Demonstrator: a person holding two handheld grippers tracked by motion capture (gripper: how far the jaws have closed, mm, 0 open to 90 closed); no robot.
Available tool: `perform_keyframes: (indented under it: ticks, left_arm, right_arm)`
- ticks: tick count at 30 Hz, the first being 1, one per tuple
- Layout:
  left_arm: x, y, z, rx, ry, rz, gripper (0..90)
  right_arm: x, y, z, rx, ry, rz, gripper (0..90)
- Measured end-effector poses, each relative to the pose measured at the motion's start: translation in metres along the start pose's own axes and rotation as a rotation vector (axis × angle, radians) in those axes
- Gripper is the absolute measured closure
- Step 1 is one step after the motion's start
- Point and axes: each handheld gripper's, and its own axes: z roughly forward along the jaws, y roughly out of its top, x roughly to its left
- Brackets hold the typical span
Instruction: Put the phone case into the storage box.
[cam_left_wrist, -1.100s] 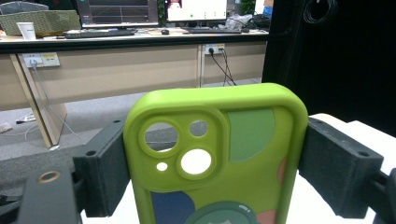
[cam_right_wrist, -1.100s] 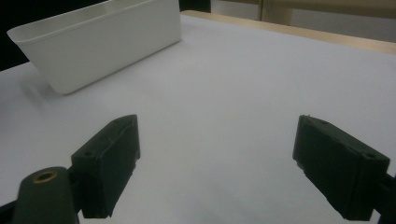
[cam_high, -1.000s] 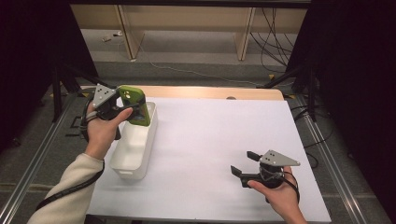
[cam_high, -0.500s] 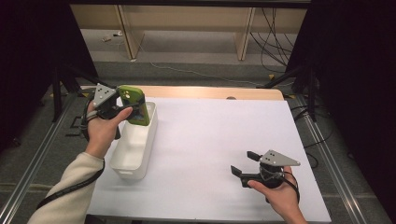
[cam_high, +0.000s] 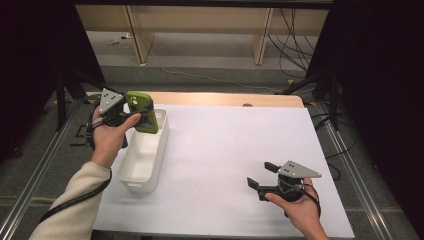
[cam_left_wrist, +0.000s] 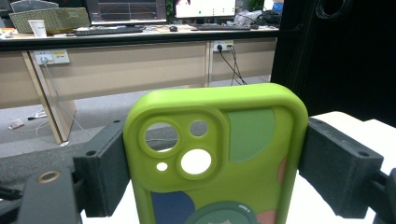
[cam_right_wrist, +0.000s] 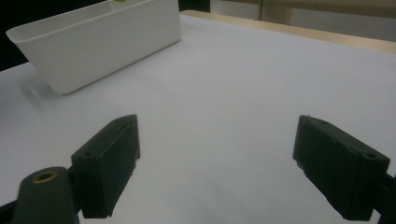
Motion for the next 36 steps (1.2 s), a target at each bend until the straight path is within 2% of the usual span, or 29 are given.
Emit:
perform_keyframes:
  ticks: [36]
  left_arm:
    - [0.0063,-0.0024,0.0099,0.013,0.014,0.012,16.4]
  right_arm:
    - [-0.0002,-0.0001,-0.0002,-0.002,-0.001,-0.001,15.9]
